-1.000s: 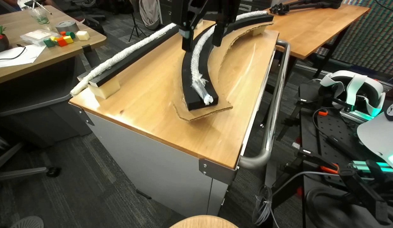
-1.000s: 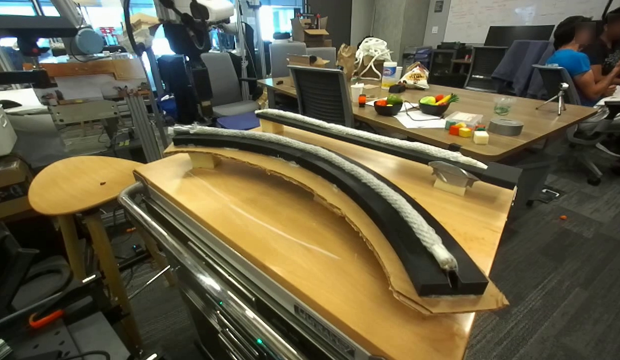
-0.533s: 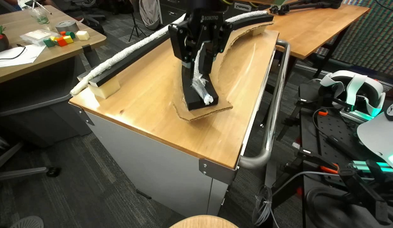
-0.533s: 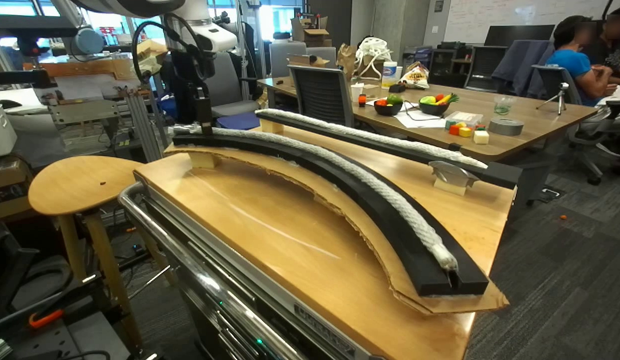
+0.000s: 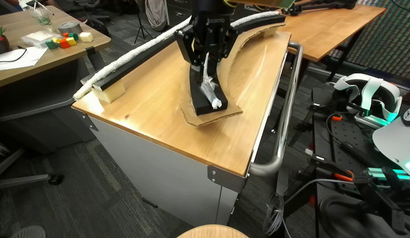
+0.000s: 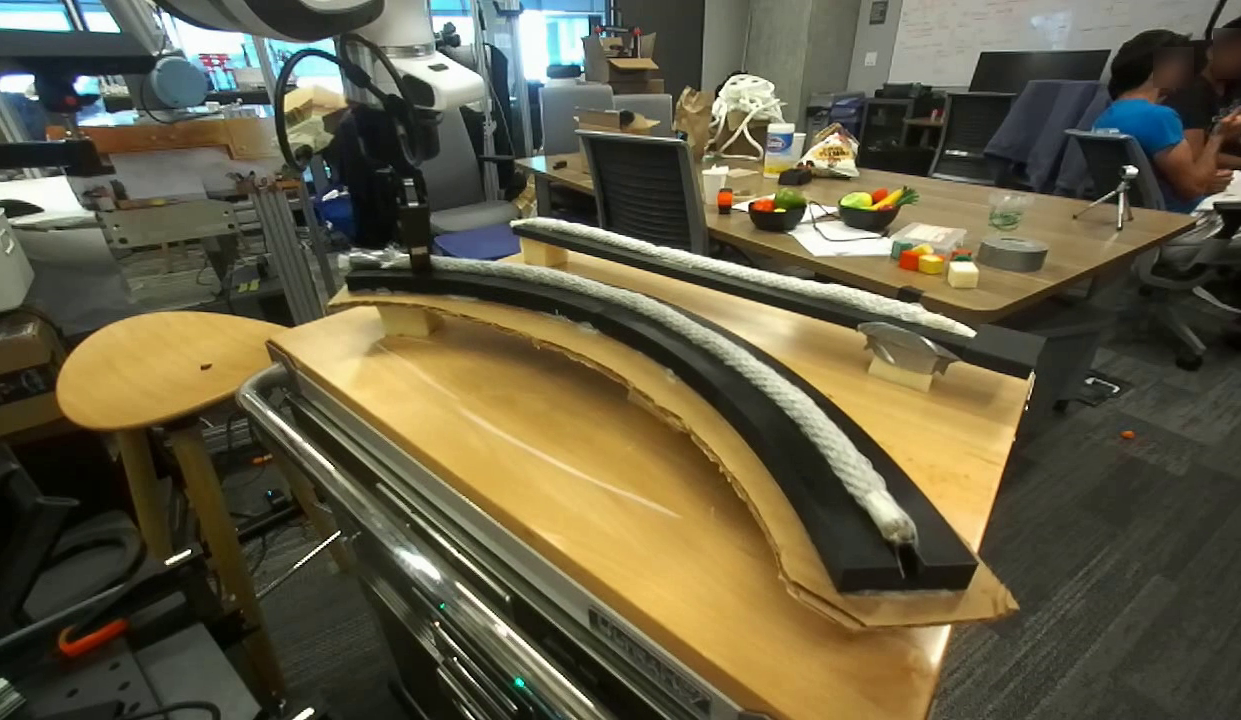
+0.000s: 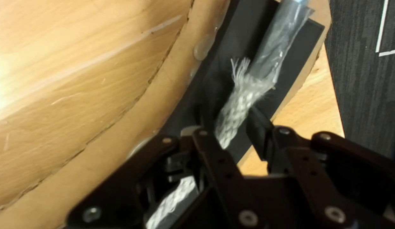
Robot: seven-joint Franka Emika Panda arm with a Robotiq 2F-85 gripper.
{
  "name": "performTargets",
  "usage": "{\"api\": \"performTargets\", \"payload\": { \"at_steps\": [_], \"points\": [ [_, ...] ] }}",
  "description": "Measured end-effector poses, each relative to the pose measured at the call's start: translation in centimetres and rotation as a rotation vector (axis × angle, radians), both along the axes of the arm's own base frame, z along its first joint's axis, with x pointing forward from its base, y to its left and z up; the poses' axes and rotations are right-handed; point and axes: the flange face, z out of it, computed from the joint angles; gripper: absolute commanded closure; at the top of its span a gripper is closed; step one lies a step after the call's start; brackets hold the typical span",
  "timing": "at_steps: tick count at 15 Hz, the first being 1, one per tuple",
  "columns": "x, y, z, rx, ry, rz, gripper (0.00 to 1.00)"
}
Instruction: Pick up the rope from the board and put it on the table
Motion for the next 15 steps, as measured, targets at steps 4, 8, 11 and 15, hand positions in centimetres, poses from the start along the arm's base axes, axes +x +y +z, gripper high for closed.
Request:
{"api": "performTargets", "payload": {
  "at_steps": [4,8,11,15],
  "points": [
    [0.0,-0.1,0.0,0.005,0.002,-0.009,0.75],
    [0.1,-0.6,0.0,0.021,0.007,-0.033,0.86],
    [0.2,-0.9,-0.1,0.039,0.012,-0.054,1.0],
    [0.1,-1.1,0.4,0.05,0.005,-0.06,0.97]
  ]
}}
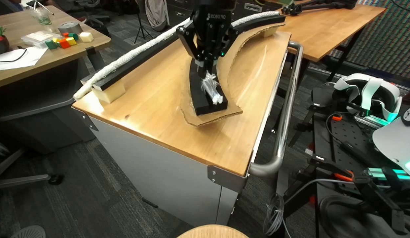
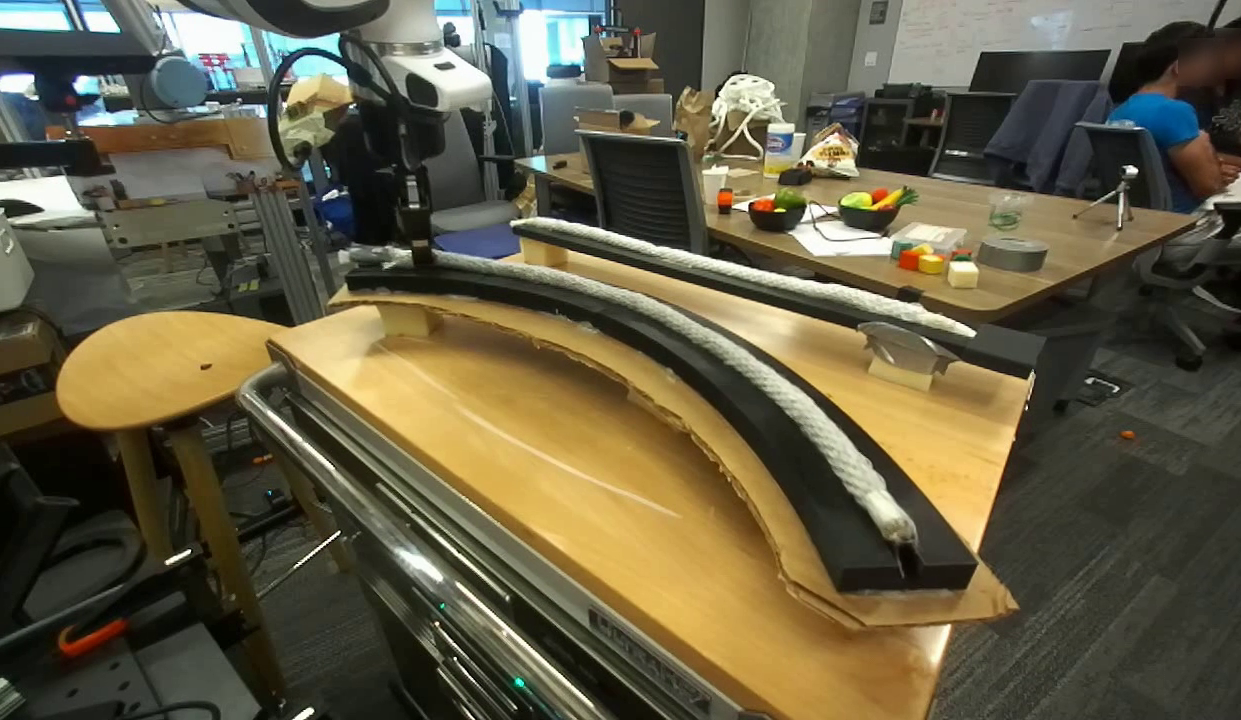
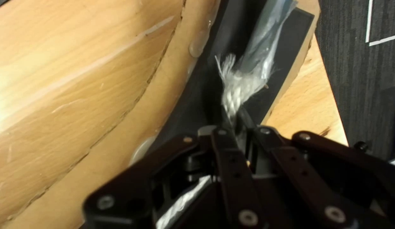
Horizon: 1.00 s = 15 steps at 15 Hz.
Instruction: Pick up the rope from the board and put it on the table
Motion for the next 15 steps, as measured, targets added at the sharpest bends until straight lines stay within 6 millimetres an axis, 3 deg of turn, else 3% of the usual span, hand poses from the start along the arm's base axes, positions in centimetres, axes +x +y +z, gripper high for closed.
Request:
{"api": "performTargets", "payload": {
  "at_steps": [3,7,11,15],
  "points": [
    [-0.6,0.0,1.3,-0.002,0.004,0.023,0.97],
    [-3.7,0.0,2.3,-0.019,0.136,0.091,0.97],
    [-7.0,-0.8,0.7,-0.044,0.294,0.114,0.97],
    [-8.4,-3.6,-1.5,-0.078,0.35,0.07,0.97]
  ]
}}
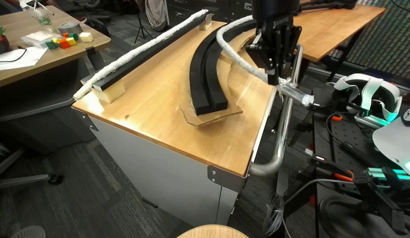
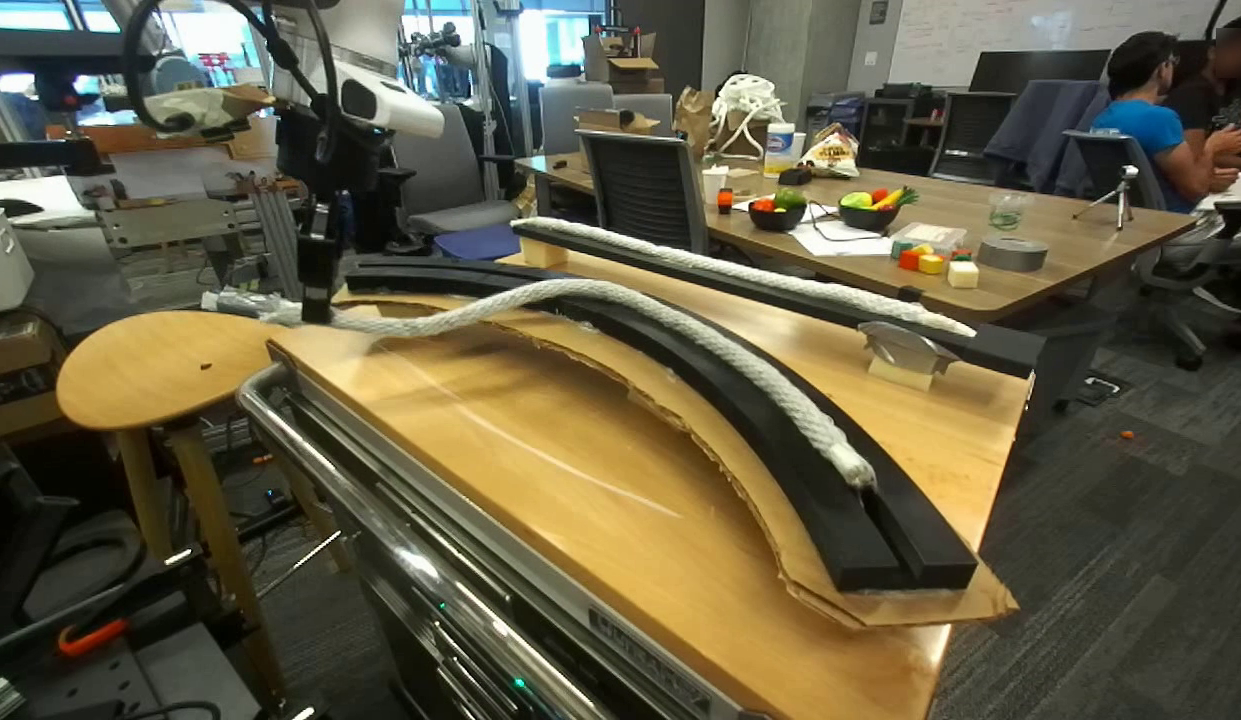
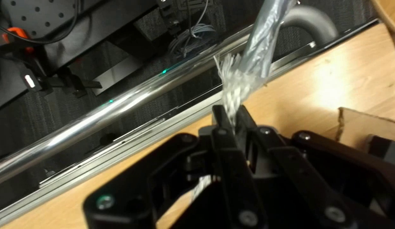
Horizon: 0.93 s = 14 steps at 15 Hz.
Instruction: Pick up the rope from the board and put it on the table
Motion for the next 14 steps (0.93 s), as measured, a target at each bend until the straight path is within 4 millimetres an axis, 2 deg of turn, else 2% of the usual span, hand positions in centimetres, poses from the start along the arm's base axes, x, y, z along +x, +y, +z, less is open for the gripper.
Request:
{"api": "performTargets", "payload": {
  "at_steps": [3,8,11,14],
  "points": [
    [-0.2,-2.7,-1.1,-0.023,-0.027,-0.062,0.97],
    [0.8,-6.1,-2.2,-0.016,-0.172,-0.197,0.97],
    [1.8,-6.7,-2.6,0.014,-0.233,-0.274,0.97],
    [2.4,-6.5,-3.5,0.028,-0.258,-0.301,0.97]
  ]
}}
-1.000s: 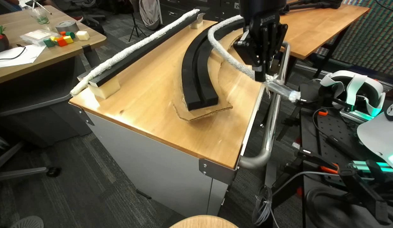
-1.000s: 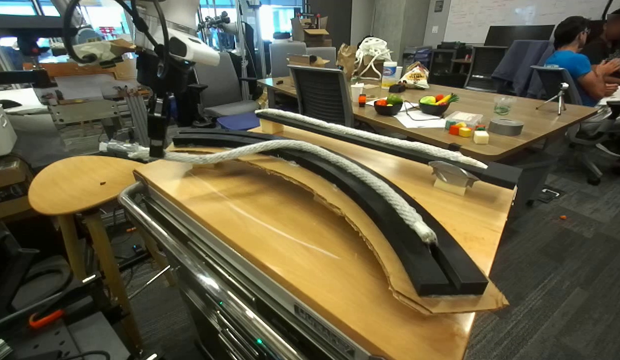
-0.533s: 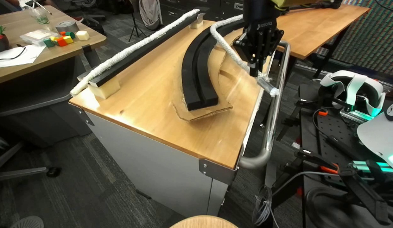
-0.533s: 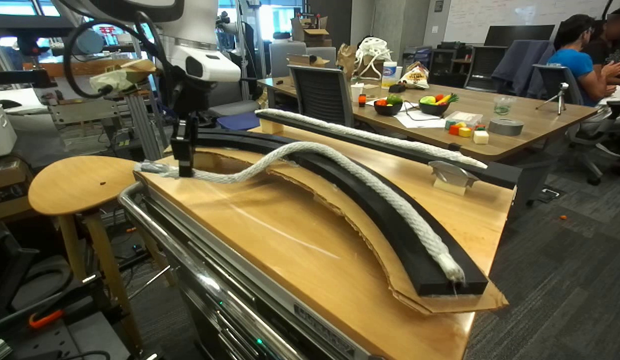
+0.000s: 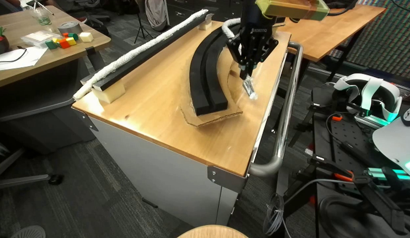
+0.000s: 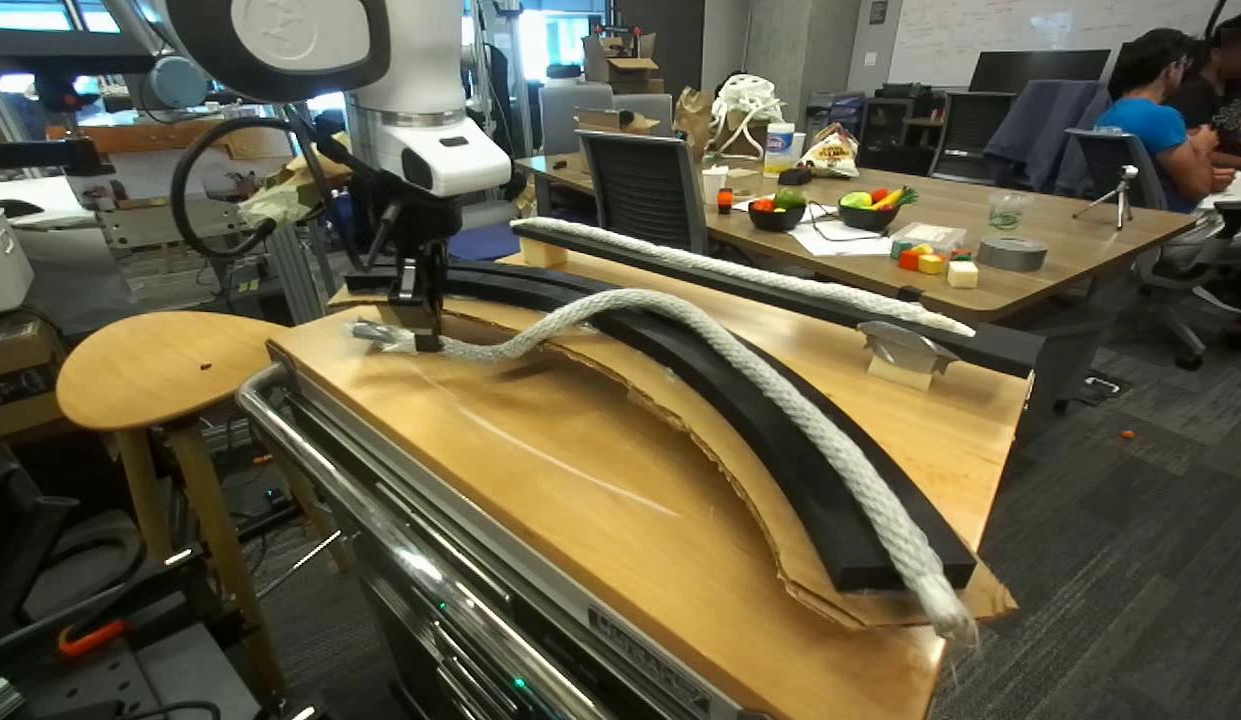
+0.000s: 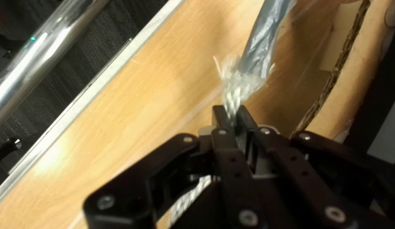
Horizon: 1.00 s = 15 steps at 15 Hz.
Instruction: Pick up the rope from the board and put it on the table
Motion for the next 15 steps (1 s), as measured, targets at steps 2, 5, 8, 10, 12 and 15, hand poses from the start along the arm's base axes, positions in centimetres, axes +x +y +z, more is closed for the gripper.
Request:
{"api": "performTargets", "payload": {
  "at_steps": [2,5,8,10,12,15],
  "points": [
    [0.2,0.5,-0.5,0.009,-0.007,-0.006,0.64],
    [0.3,1.8,-0.6,0.023,-0.014,0.006,0.4],
    [0.2,2.7,0.4,0.032,-0.037,0.03,0.18],
    [-0.1,2.5,2.2,0.02,-0.057,0.055,0.03],
    [-0.8,0.9,5.1,-0.075,-0.083,0.071,0.0],
    [-3.0,-4.1,10.1,-0.238,-0.121,0.0,0.0]
  ]
}}
